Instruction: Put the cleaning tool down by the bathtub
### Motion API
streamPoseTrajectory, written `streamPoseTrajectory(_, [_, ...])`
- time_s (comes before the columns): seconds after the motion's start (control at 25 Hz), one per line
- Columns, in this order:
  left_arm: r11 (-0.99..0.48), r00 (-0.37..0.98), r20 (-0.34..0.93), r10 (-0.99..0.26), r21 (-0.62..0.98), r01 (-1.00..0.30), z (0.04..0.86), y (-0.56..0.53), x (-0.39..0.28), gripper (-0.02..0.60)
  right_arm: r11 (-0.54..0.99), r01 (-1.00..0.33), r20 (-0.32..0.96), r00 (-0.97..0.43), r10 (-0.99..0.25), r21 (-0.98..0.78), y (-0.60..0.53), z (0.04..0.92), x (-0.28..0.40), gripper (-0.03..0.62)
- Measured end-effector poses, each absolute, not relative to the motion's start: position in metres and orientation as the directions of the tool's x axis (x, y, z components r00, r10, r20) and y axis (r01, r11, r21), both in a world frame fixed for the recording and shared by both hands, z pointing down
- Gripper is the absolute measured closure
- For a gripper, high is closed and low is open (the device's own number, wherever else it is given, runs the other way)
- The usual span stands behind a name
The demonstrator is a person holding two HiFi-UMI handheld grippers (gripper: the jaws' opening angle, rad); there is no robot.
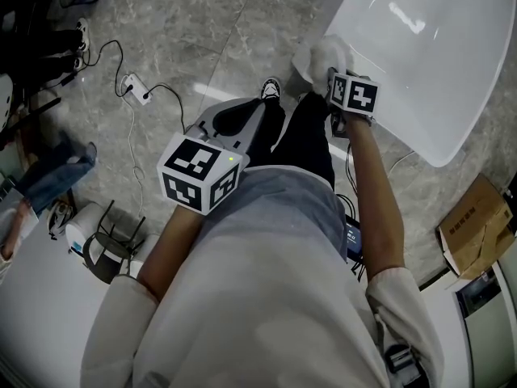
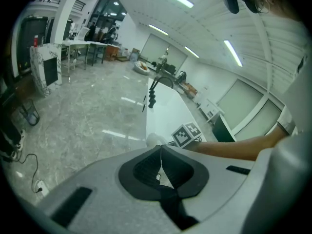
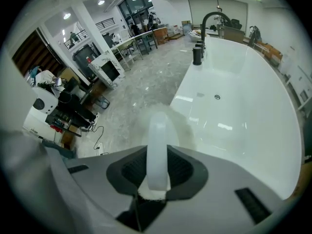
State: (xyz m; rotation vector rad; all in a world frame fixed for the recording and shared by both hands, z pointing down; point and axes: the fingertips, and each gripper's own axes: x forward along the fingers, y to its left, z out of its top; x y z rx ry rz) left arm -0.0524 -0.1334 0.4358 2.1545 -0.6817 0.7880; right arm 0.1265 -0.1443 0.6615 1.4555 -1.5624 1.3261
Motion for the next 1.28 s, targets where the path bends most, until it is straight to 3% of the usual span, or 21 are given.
streamPoseTrajectory(1.0, [-0.588,0.658,0.719,-0.223,0.439,-0.679,0.438,-0.127,-0.065,0.571,-0.128,-0.965,0.943,-0.185,-0.278,-0.227,-0.134,0.687,0.121,0.516])
streamPoseTrajectory(1.28, [-0.579,0.669,0.708,-0.226,0.454,-0.677,0.438,-0.126,-0.065,0.571,-0.127,-0.961,0.942,-0.205,-0.267,-0.245,-0.131,0.688,0.119,0.471])
